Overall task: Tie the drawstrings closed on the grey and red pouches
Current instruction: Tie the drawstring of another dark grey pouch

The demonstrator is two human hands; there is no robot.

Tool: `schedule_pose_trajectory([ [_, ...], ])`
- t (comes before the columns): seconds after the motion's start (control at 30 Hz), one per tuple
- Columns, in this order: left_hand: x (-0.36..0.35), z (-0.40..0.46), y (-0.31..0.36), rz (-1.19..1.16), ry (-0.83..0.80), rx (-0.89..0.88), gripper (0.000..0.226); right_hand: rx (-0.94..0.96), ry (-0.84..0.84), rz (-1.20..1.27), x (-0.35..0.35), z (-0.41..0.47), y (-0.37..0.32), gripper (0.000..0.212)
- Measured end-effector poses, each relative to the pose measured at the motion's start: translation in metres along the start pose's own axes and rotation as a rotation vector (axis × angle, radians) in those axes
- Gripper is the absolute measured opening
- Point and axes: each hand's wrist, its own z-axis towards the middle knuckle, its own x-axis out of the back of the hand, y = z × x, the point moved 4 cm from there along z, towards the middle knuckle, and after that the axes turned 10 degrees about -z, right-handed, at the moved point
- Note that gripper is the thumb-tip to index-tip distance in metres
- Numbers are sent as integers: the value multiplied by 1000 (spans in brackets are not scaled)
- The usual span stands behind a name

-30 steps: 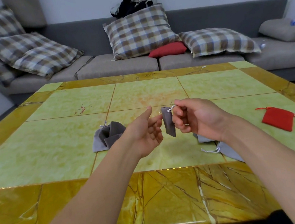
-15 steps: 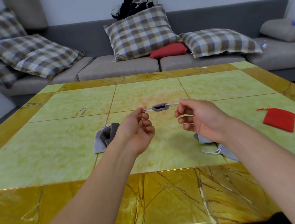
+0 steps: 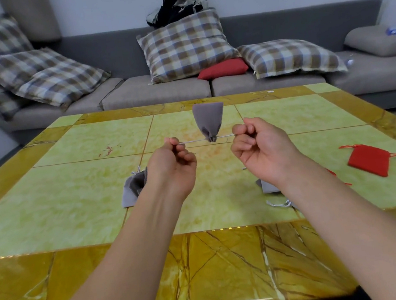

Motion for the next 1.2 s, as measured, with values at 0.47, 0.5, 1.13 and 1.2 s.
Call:
schedule_pose_trajectory([
  [0.47, -1, -14, 7, 388, -124, -245, 37, 181, -12, -530, 4, -10, -1, 38],
  [0.5, 1, -16, 8, 461, -138, -269, 35, 164, -46, -577, 5, -11, 2, 37],
  [1.13, -4, -19, -13, 558, -460, -112, 22, 503, -39, -835, -3, -26, -11, 30],
  [1.2, -4, -20, -11, 578, -429, -170, 20, 458, -30, -749, 0, -24, -11, 11],
])
